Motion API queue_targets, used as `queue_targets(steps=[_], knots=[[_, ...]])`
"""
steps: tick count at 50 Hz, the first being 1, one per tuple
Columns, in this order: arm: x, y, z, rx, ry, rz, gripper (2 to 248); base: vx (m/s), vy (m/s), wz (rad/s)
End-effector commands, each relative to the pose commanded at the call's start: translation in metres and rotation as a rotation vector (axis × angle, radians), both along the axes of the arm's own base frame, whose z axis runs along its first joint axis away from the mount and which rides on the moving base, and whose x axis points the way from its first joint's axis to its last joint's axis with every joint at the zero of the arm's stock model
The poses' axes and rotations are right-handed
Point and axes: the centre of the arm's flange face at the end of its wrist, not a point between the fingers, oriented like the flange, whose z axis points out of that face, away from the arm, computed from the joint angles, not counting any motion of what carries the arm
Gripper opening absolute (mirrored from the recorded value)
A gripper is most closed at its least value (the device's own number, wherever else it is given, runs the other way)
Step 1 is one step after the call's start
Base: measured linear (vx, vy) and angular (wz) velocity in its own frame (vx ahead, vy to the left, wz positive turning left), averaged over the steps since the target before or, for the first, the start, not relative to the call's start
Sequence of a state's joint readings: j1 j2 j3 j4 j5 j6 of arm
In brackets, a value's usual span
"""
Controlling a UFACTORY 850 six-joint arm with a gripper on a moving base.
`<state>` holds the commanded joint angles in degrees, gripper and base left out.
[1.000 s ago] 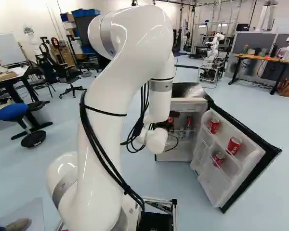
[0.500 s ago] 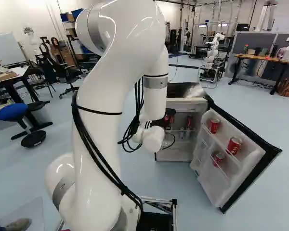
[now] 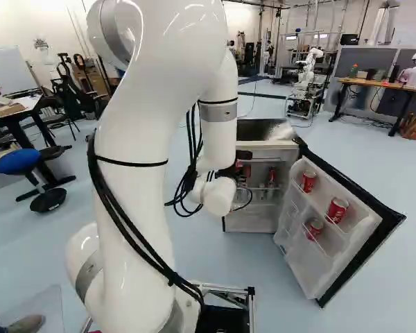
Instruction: Grab a drink from the fridge
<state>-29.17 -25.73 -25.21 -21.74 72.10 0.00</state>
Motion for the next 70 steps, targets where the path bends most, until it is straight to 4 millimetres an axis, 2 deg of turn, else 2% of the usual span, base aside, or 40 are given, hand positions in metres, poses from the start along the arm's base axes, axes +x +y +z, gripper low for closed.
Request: queue_targets(steps=[44, 70], knots=[[-0.004, 0.003, 0.046, -0.051, -0.091, 0.001, 92, 0.000, 0.000, 0.000], [0.001, 0.002, 0.072, -0.084, -0.151, 0.007, 92, 0.000, 0.000, 0.000]])
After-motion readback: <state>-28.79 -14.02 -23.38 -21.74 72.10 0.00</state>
